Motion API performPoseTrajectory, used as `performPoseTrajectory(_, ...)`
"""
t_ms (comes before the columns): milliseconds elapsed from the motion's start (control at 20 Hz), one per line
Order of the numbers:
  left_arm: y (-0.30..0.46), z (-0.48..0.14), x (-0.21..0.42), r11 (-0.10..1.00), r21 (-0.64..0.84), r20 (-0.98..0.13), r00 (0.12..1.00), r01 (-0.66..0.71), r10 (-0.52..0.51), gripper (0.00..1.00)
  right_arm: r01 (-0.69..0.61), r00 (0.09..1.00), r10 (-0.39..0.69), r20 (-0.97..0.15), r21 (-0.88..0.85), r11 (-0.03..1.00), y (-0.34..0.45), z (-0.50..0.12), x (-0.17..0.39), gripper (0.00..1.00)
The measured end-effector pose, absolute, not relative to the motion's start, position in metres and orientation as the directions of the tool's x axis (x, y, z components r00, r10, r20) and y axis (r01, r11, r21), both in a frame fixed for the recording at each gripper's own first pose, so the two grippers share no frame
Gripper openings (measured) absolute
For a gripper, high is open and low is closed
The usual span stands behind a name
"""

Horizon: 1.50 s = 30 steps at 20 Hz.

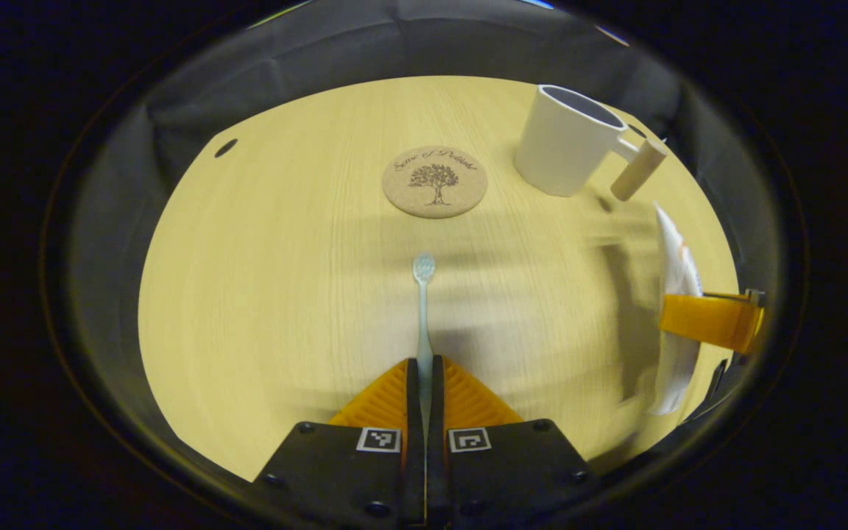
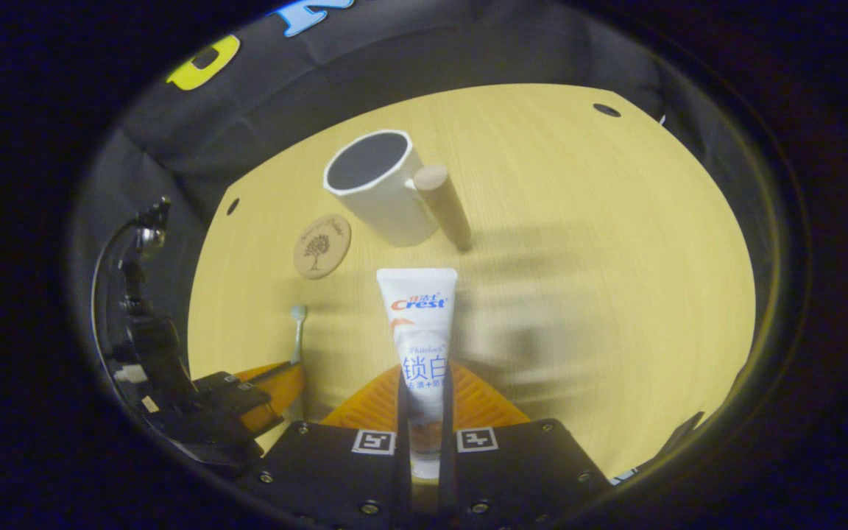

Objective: Put the toothbrush and toothpaste on the desktop into the cup, then pick up the cup and place it on the coaster on the desktop.

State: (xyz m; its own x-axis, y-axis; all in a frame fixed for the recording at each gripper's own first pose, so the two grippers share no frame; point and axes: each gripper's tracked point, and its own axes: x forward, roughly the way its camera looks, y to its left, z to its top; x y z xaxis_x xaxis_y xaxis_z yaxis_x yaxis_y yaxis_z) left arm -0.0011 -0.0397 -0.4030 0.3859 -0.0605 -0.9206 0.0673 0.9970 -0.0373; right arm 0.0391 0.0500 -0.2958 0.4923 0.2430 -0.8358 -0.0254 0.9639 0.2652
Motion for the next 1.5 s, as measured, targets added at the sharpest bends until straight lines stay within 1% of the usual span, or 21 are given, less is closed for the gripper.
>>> performPoseTrajectory(200,-0.040,-0.403,0.000,0.998,-0.045,-0.913,0.404,0.053,-0.062,0.10,-0.045,0.577,0.285,-0.765,0.319,0.947,0.048,-0.249,0.052,0.16)
performPoseTrajectory(400,-0.039,-0.403,0.000,0.998,-0.041,-0.912,0.405,0.054,-0.060,0.10,-0.071,0.679,0.318,-0.662,0.372,0.926,0.054,-0.205,0.084,0.16)
performPoseTrajectory(600,-0.039,-0.402,0.001,0.998,-0.044,-0.909,0.411,0.054,-0.063,0.10,-0.103,0.773,0.314,-0.551,0.380,0.919,0.059,-0.167,0.122,0.16)
performPoseTrajectory(750,-0.039,-0.402,0.001,0.998,-0.038,-0.912,0.407,0.055,-0.057,0.10,-0.104,0.821,0.310,-0.480,0.407,0.907,0.062,-0.143,0.152,0.15)
performPoseTrajectory(950,-0.039,-0.401,0.001,0.998,-0.037,-0.912,0.406,0.053,-0.056,0.10,-0.084,0.863,0.289,-0.415,0.446,0.891,0.063,-0.126,0.189,0.15)
performPoseTrajectory(1250,-0.040,-0.401,0.003,0.998,-0.035,-0.915,0.401,0.051,-0.052,0.10,-0.025,0.868,0.259,-0.423,0.484,0.875,0.056,-0.140,0.226,0.15)
performPoseTrajectory(1450,-0.034,-0.394,0.010,0.998,-0.051,-0.900,0.432,0.023,-0.056,0.10,-0.019,0.874,0.245,-0.419,0.475,0.880,0.054,-0.149,0.238,0.15)
performPoseTrajectory(1500,-0.030,-0.391,0.013,0.999,-0.041,-0.898,0.437,0.012,-0.042,0.10,-0.020,0.874,0.242,-0.421,0.467,0.884,0.054,-0.152,0.242,0.15)
